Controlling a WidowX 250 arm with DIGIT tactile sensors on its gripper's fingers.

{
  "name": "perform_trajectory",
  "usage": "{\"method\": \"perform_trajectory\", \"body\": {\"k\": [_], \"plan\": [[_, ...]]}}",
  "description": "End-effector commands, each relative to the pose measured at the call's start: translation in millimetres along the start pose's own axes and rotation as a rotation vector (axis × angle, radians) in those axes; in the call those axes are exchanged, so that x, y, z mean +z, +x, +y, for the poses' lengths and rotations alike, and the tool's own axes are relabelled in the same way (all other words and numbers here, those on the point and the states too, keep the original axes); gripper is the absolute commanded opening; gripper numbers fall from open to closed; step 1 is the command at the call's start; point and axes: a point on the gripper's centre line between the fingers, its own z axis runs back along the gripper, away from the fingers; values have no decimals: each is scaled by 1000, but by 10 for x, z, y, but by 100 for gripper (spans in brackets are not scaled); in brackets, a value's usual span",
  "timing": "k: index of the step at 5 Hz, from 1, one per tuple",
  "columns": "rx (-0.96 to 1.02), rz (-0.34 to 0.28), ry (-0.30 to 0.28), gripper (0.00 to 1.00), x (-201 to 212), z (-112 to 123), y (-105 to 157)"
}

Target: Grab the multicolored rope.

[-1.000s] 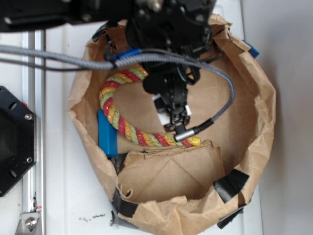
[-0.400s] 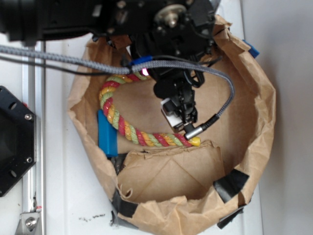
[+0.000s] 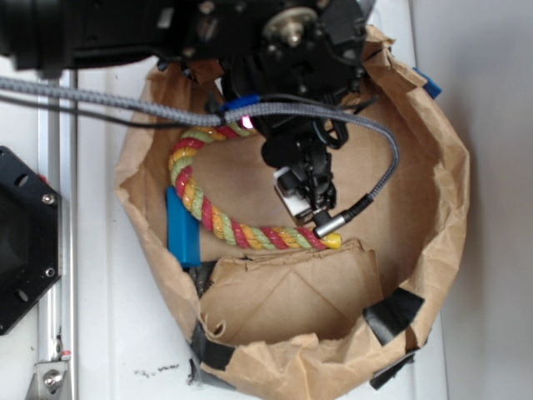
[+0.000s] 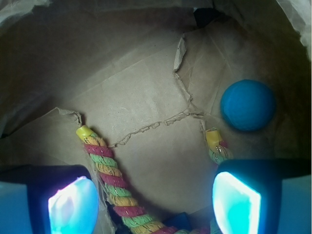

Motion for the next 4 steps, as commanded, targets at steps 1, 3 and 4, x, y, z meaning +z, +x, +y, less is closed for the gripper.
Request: {"method": "perform_trajectory", "body": {"k": [1, 3, 4], "plan": [[-29, 36, 103, 100, -431, 204, -388], [-78, -6, 105, 100, -508, 290, -496], [-70, 6, 78, 100, -484, 321, -223]]}}
